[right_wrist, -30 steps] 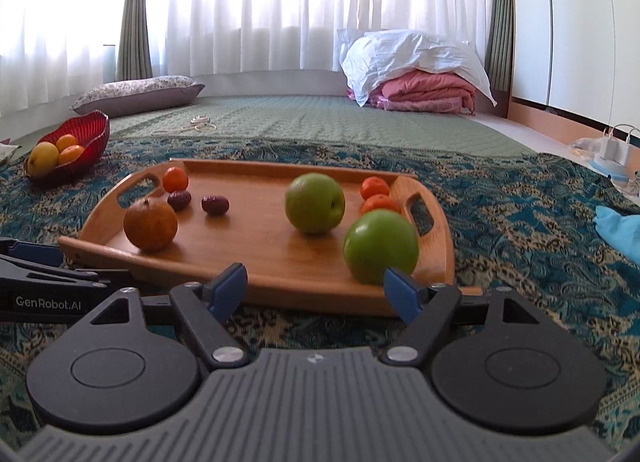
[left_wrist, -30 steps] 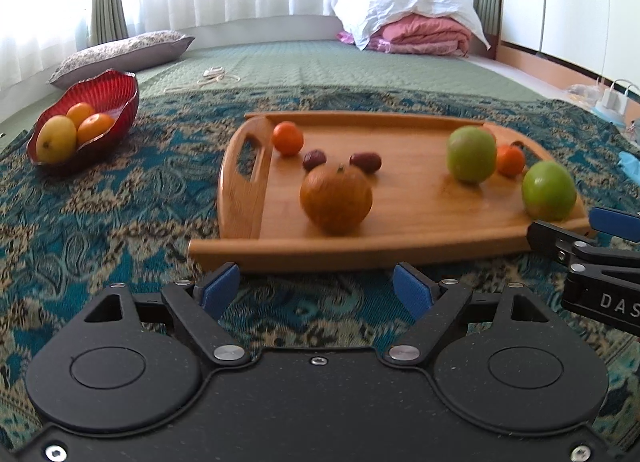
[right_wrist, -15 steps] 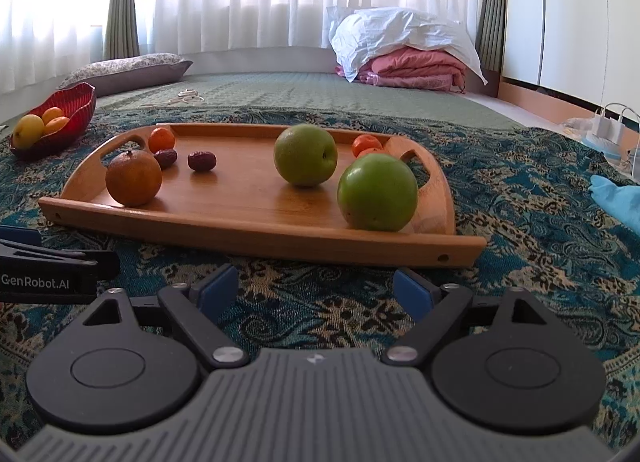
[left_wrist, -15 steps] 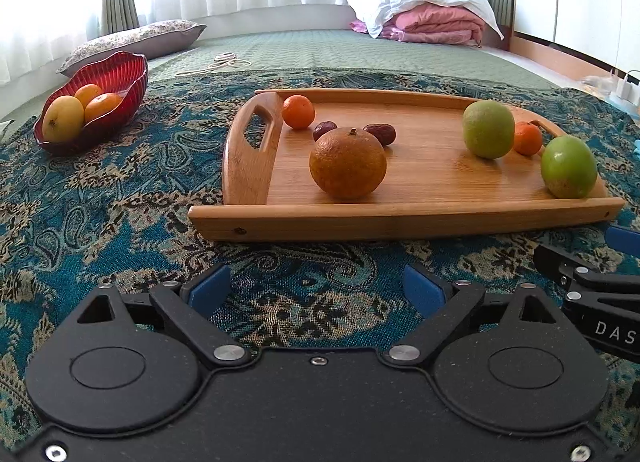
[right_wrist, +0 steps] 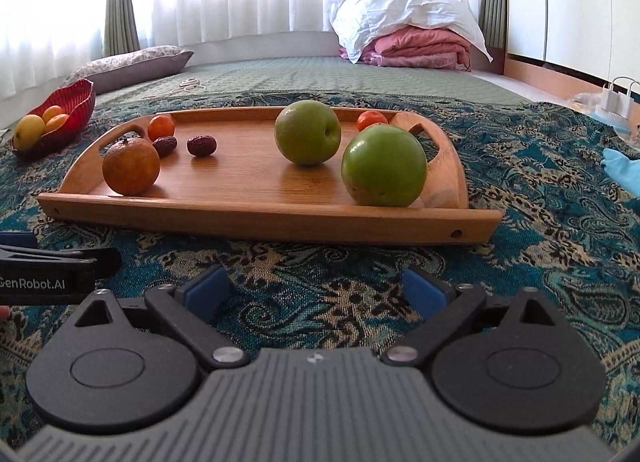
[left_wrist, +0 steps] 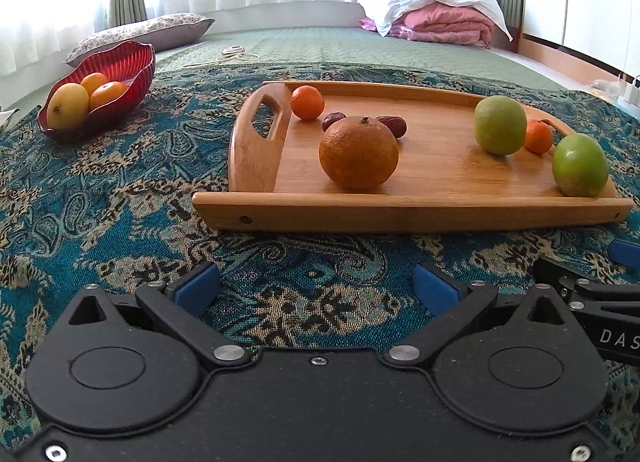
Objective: Organize fruits
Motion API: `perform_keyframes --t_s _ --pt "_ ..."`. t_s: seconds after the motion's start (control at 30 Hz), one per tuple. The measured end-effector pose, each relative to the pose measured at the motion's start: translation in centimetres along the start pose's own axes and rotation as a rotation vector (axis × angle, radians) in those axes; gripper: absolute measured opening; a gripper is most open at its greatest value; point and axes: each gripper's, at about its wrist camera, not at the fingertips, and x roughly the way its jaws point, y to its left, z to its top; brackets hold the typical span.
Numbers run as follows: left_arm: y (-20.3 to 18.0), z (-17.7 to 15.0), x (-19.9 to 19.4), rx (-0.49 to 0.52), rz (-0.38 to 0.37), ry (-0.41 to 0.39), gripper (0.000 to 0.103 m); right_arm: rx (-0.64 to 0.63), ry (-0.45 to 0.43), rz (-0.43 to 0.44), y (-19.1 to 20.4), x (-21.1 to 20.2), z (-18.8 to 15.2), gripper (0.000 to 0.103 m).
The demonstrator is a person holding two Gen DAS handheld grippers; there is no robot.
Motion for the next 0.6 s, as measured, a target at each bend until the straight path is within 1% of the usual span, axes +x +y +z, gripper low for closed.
perform_keyframes --t_s 0.2,0.6 --pt "-0.06 -0.11 -0.03 0.0 0.002 -0.003 0.103 -0.036 -0.003 -0.03 0.65 0.1 -0.17 0.103" --pt "0.09 -0.21 -0.07 -0.012 -0.006 -0.009 0.103 -0.036 0.002 -0.035 0.63 0.14 -0.19 0.103"
